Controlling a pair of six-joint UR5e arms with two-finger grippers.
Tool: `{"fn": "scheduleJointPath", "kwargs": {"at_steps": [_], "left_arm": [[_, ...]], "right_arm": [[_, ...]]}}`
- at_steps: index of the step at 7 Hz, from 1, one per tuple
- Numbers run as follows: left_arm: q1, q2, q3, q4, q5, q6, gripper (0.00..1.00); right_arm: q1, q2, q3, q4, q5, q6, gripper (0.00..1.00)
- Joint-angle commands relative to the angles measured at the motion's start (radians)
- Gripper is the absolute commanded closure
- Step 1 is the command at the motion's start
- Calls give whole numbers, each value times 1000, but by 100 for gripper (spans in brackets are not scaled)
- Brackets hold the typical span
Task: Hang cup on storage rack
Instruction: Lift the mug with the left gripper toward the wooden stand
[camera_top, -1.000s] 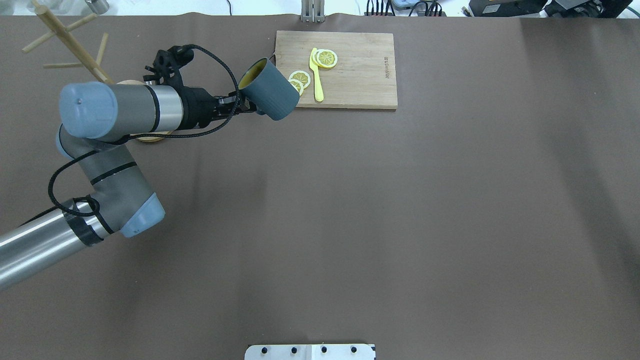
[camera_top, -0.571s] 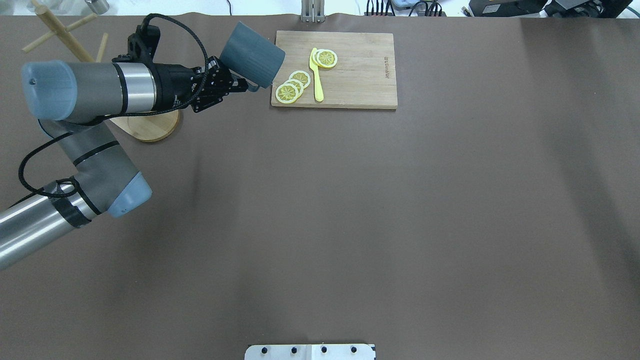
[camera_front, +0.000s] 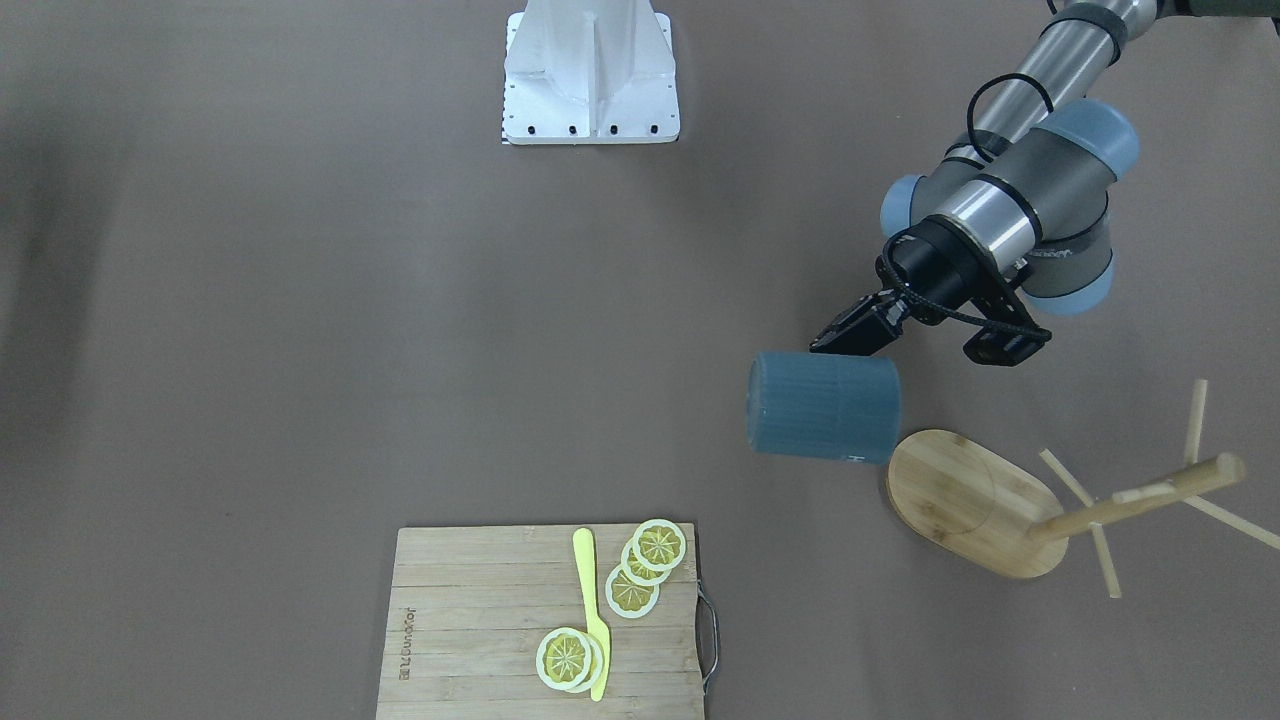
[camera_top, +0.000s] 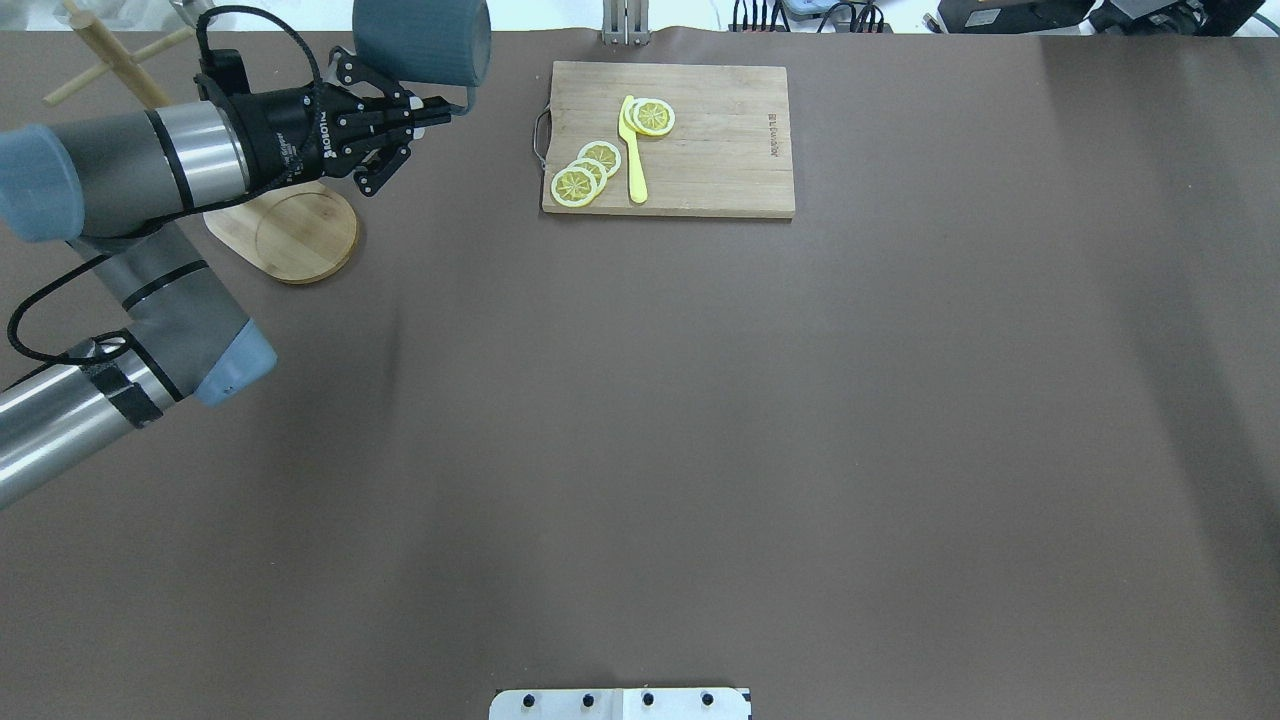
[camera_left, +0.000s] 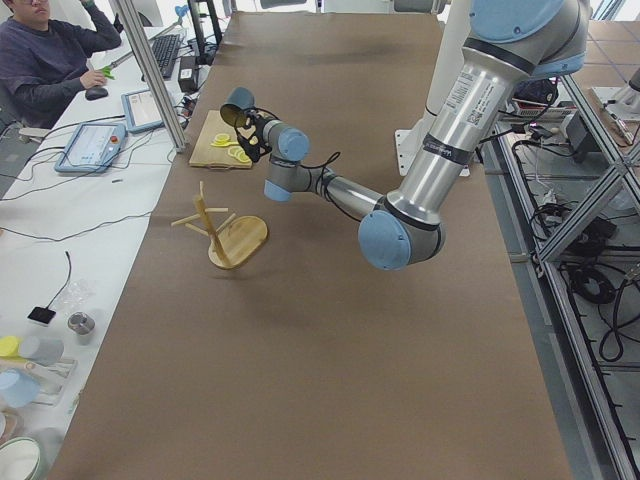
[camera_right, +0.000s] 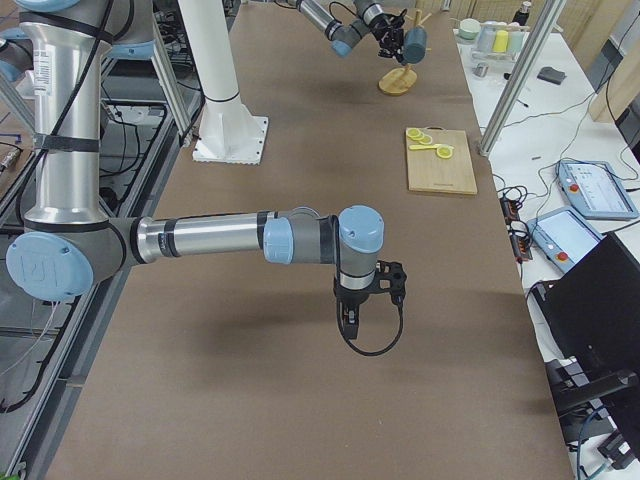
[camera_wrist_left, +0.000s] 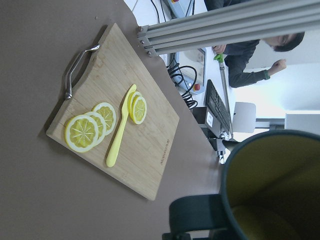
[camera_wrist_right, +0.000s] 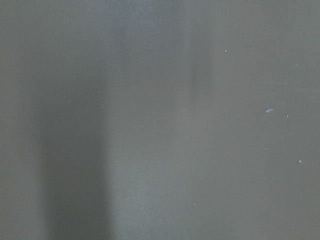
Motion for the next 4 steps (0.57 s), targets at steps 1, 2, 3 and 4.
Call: {"fn": "scheduleJointPath", "kwargs": {"at_steps": [1,2,3,4], "left_arm": [[-11,3,65,-132,105,-212,100],[-24,15,127,-241,141,-293,100],[-43,23,169,-306,169,-370,100],[-62,24,182,-312,199,-461,100]], "right_arm": [[0,1,0,14,1,0,0],[0,1,0,14,1,0,0],[0,4,0,16,1,0,0],[1,4,1,16,1,0,0]]}}
